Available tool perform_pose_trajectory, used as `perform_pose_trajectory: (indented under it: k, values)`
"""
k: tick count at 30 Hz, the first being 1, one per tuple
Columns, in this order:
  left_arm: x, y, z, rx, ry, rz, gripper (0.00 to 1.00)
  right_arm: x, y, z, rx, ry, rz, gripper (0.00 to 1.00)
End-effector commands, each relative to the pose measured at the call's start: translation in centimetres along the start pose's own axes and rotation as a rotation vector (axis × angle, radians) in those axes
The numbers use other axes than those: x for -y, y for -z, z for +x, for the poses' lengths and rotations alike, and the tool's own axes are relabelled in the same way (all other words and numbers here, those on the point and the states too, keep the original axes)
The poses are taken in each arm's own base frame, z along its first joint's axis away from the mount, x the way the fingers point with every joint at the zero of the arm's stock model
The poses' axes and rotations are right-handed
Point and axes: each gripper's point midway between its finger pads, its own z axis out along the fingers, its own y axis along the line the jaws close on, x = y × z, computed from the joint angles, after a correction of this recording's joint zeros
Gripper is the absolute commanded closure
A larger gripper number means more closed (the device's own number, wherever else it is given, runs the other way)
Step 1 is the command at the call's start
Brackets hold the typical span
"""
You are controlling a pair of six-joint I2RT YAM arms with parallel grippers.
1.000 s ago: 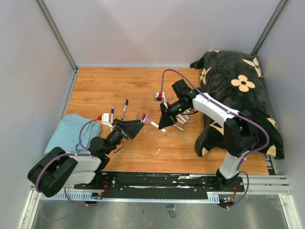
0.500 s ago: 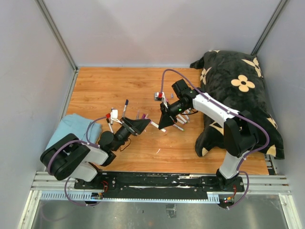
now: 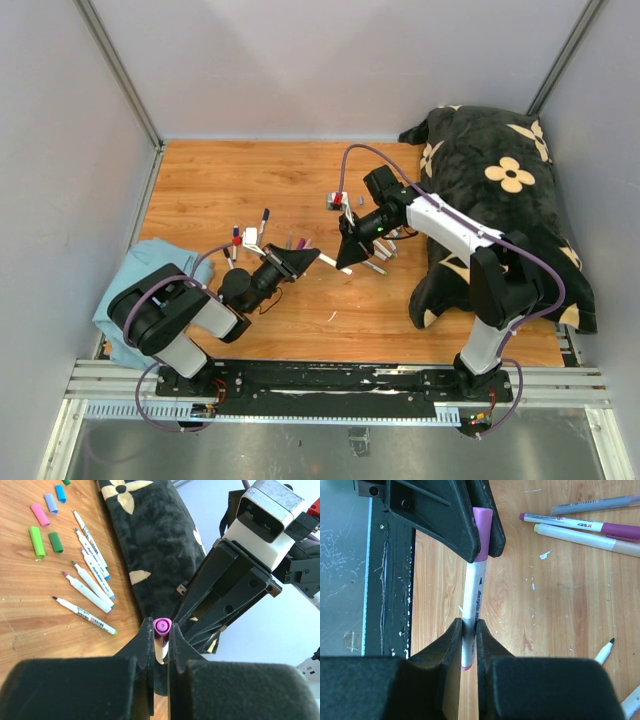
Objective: Open the pen caps
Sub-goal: Open the pen cap from the pen.
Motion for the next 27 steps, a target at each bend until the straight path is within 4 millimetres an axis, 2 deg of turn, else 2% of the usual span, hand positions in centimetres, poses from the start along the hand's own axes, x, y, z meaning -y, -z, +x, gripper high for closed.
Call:
perform_pose_trajectory:
  k: [1,3,4,5,7,9,10,16,19,20,24,27]
  values:
    - [3.0,0.0,-1.3,0.065,-0.015,0.136,1.00,-1.3,0.0,-0.7,0.038,-0.011,-0.057,0.99]
    - [3.2,0.1,-1.3,0.063,-0.017,0.143,1.00,-1.3,0.0,-0.7,0.034,-0.010,-0.054,0.96]
    - [3.4,0.1,-1.3,0.062,-0.016,0.151,1.00,-1.3,-0.1,-0.7,0.029,-0.009,-0.050,0.88]
    - [3.5,0.2,-1.2,0.059,-0.017,0.157,1.00,-1.3,-0.2,-0.6,0.022,-0.007,-0.044,0.71]
    - [4.0,0.2,-1.0,0.053,-0.018,0.176,1.00,-1.2,-0.6,-0.5,0.006,0.004,-0.026,0.54]
    - [4.4,0.1,-0.8,0.048,-0.019,0.189,1.00,-1.2,-1.1,-0.3,-0.011,0.015,-0.009,0.46]
    - [4.6,0.0,-0.7,0.045,-0.019,0.195,1.00,-1.3,-1.3,-0.2,-0.020,0.019,-0.004,0.46]
    - [5.3,0.2,-1.1,0.064,-0.022,0.211,1.00,-0.8,-1.7,0.2,-0.037,0.003,0.019,0.49]
    - [5.9,0.2,-1.5,0.073,-0.024,0.229,1.00,-0.8,-2.1,0.4,-0.046,-0.009,0.013,0.54]
    - [6.0,0.2,-1.6,0.077,-0.025,0.232,1.00,-0.9,-2.3,0.4,-0.049,-0.008,0.009,0.57]
    - [6.2,0.4,-2.4,0.116,-0.032,0.230,1.00,-1.5,-2.8,0.4,-0.061,-0.001,-0.014,0.81]
    - [6.5,0.7,-3.7,0.175,-0.058,0.227,1.00,-1.8,-2.8,0.5,-0.068,-0.005,-0.027,0.98]
